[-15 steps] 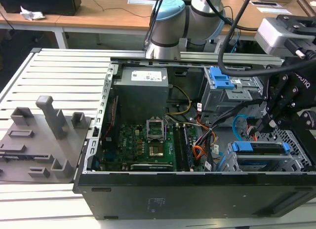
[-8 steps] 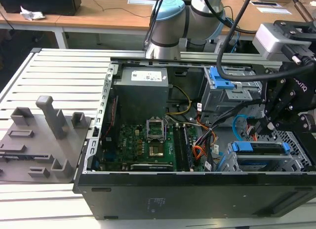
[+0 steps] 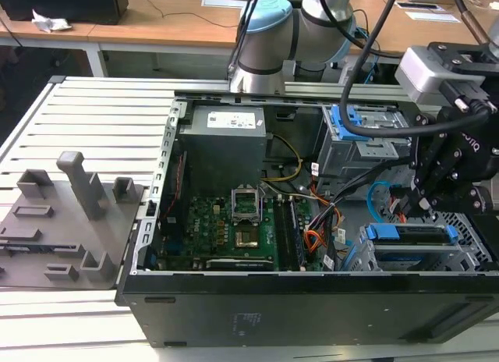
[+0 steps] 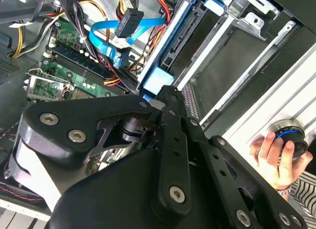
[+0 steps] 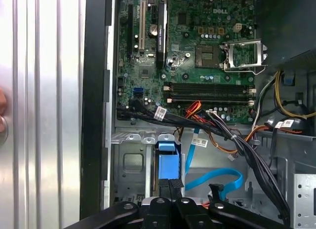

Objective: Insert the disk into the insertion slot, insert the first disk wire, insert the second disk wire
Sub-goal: 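Insert the disk into the insertion slot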

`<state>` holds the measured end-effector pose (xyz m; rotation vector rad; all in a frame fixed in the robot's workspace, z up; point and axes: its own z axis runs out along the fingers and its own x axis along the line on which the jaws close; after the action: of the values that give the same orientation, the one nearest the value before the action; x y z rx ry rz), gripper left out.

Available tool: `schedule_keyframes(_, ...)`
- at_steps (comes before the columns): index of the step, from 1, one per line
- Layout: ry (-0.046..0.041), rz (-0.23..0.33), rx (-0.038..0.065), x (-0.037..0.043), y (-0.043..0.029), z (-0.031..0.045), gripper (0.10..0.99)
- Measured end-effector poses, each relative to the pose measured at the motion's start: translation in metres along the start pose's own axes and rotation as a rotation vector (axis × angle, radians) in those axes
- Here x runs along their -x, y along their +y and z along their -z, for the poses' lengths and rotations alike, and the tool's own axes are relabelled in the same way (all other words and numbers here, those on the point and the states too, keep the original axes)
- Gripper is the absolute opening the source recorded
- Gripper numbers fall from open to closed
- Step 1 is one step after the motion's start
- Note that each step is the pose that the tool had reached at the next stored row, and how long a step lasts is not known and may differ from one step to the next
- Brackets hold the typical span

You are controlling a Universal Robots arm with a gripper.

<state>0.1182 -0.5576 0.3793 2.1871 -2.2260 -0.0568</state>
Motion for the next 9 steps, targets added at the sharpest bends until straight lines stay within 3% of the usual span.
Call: schedule_keyframes(9,0.0001,0.0,0.0,0.0004,-0.0151,0.0001,0.106)
